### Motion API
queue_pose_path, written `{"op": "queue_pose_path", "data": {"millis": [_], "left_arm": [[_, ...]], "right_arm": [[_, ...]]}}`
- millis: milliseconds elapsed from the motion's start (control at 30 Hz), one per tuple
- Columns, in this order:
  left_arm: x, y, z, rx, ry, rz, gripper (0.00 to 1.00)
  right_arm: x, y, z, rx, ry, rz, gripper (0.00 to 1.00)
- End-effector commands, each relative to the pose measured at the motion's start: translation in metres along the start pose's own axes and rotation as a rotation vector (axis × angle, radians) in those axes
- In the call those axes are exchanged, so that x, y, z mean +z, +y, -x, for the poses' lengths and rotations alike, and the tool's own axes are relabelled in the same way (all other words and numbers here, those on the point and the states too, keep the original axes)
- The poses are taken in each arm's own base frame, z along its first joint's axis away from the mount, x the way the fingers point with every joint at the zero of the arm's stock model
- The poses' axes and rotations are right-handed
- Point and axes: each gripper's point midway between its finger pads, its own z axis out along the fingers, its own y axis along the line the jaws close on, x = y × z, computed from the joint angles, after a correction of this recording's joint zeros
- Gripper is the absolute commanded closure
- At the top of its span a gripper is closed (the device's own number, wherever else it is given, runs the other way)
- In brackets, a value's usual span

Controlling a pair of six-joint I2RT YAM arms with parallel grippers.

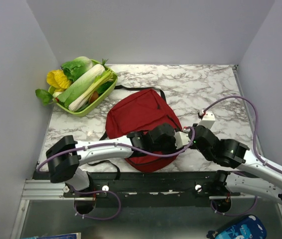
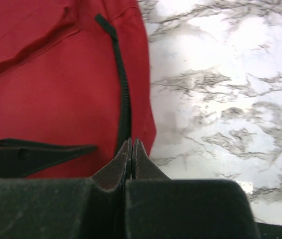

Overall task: Pack the student bag
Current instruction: Zip the student bag at the center of the board.

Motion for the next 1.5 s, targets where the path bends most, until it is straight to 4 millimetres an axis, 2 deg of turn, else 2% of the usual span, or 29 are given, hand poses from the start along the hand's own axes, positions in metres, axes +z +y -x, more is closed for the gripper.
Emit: {"op": "queue_pose_path", "data": {"millis": [0,67,167,267,300,400,467,633,700,867,967,1233,1467], "left_arm": [[0.021,0.021,0.019,-0.067,-0.039,0.113,0.4],[0.024,0.019,0.021,-0.074,-0.05,0.104,0.42],[0.021,0.009,0.026,-0.098,-0.083,0.052,0.52],[0.015,-0.004,0.022,-0.106,-0.089,-0.006,0.67],[0.014,-0.006,0.02,-0.104,-0.087,-0.009,0.8],[0.011,-0.009,0.012,-0.059,-0.078,-0.012,0.99],[0.009,-0.016,0.002,-0.029,-0.062,-0.037,1.0],[-0.012,-0.059,-0.01,0.097,-0.069,-0.236,1.0],[-0.023,-0.076,-0.02,0.128,-0.041,-0.332,1.0],[-0.051,-0.102,-0.04,0.192,0.001,-0.482,1.0],[-0.065,-0.112,-0.045,0.235,-0.004,-0.547,1.0],[-0.089,-0.118,-0.06,0.343,0.012,-0.618,1.0],[-0.098,-0.112,-0.068,0.402,0.03,-0.598,0.98]], "right_arm": [[-0.008,-0.005,0.009,0.045,-0.05,0.008,0.99],[-0.008,-0.006,0.008,0.037,-0.058,0.018,0.99],[-0.006,-0.008,0.006,0.032,-0.057,0.005,0.99],[-0.003,-0.008,0.007,0.037,-0.061,-0.008,0.99],[-0.002,-0.009,0.006,0.037,-0.062,-0.016,0.99],[0.002,-0.012,0.009,0.048,-0.086,-0.045,0.99],[0.005,-0.013,0.012,0.039,-0.095,-0.062,0.99],[0.016,-0.011,0.025,0.008,-0.124,-0.072,0.99],[0.022,-0.013,0.033,0.013,-0.142,-0.08,0.99],[0.031,-0.01,0.04,-0.039,-0.144,-0.071,0.99],[0.039,-0.004,0.04,-0.051,-0.132,-0.061,0.99],[0.059,0.011,0.031,-0.076,-0.097,-0.041,0.99],[0.076,0.006,0.027,-0.079,-0.074,-0.068,0.99]]}}
